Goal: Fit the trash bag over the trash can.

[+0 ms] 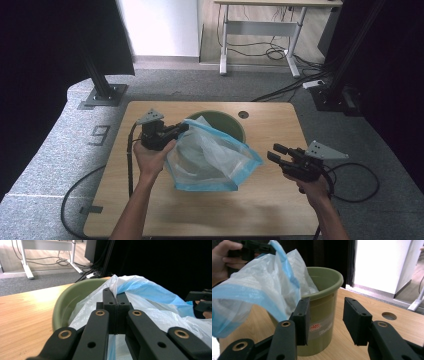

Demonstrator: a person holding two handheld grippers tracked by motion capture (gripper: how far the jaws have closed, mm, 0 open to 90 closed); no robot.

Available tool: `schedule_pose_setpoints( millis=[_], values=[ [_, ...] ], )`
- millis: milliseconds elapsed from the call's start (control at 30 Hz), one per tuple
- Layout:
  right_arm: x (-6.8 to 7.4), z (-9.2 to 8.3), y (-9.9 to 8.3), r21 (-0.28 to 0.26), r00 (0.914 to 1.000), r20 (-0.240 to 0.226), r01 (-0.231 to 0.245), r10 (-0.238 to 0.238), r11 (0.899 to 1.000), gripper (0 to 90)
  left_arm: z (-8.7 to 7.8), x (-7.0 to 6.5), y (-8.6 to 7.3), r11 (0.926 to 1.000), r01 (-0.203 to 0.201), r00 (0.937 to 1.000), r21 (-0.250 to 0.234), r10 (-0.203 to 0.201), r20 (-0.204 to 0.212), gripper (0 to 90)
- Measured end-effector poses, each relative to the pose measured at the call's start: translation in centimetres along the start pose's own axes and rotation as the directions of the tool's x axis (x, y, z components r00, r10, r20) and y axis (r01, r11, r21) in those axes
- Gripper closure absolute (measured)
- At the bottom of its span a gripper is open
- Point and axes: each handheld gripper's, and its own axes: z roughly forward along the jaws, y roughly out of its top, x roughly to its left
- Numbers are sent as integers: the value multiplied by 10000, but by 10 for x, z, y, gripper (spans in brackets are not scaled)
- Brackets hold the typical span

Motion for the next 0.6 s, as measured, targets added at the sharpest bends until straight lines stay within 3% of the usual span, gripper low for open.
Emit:
schedule_pose_setpoints(
  millis=[133,300,500,600],
  values=[
    [2,8,4,67,10000,-36,-27,28,10000,532,4,-5,1,10000,-80,9999,38,79,65,893],
    [18,25,2,347,9981,-591,-173,193,9992,476,5,-6,0,9999,-125,9999,78,125,-1,893],
    [26,24,0,268,9965,-765,-320,340,9991,470,5,-4,-7,10000,-11,10000,62,11,-46,893],
    [32,27,-3,533,9954,-936,-171,220,9984,462,5,-2,-9,10000,59,10000,-20,-59,-68,893]
  ],
)
